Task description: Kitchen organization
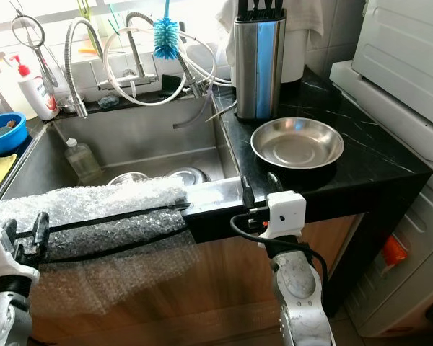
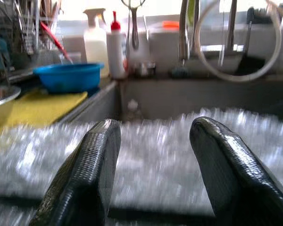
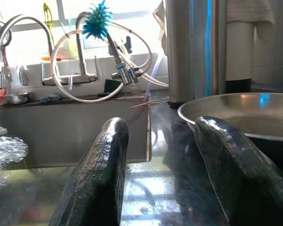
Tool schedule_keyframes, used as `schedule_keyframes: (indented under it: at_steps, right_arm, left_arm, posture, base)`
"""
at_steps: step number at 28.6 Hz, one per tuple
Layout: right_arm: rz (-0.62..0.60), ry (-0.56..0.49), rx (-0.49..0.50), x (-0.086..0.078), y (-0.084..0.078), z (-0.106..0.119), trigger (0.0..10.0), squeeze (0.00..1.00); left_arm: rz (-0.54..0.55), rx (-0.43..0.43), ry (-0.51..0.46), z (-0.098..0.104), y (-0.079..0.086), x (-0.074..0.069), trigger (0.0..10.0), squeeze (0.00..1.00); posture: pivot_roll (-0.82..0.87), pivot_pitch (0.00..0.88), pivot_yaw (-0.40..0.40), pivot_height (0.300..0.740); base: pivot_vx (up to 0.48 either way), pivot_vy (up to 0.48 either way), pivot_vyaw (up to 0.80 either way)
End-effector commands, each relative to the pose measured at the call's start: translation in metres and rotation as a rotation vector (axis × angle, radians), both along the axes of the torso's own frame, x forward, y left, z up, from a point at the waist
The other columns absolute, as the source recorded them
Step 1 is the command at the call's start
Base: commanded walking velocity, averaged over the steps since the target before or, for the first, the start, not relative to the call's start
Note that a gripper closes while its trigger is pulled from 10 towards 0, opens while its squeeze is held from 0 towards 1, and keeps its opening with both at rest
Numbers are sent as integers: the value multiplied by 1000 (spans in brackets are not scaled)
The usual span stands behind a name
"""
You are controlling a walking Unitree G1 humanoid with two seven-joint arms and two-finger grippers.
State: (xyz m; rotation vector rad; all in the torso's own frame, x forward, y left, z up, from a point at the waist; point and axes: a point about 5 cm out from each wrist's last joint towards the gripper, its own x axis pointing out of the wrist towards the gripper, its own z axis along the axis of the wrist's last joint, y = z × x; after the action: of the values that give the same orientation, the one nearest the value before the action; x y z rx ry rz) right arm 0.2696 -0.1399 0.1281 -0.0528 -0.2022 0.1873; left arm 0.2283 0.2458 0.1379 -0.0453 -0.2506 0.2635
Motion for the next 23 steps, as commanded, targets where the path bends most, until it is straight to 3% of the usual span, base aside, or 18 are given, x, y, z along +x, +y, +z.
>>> schedule_keyframes:
  at_steps: [1, 4, 9, 23]
  right_arm:
    - [9, -22, 4, 3, 1, 8, 10000, 0]
    - [3, -22, 2, 3, 0, 8, 10000, 0]
    - [-5, -25, 5, 4, -1, 9, 10000, 0]
    - [-80, -22, -1, 1, -7, 16, 10000, 0]
  left_arm:
    - [3, -13, -85, 24, -1, 6, 10000, 0]
    - [-16, -19, -114, 35, -7, 10, 10000, 0]
    - [-34, -31, -93, 32, -14, 7, 10000, 0]
    - [-49, -47, 52, -1, -21, -7, 10000, 0]
  posture:
    - [-116, 0, 115, 740]
    - [-113, 0, 116, 740]
    - [-111, 0, 120, 740]
    - [-120, 0, 124, 740]
  base:
    - [0, 0, 0]
    - [0, 0, 0]
    - [0, 0, 0]
    - [0, 0, 0]
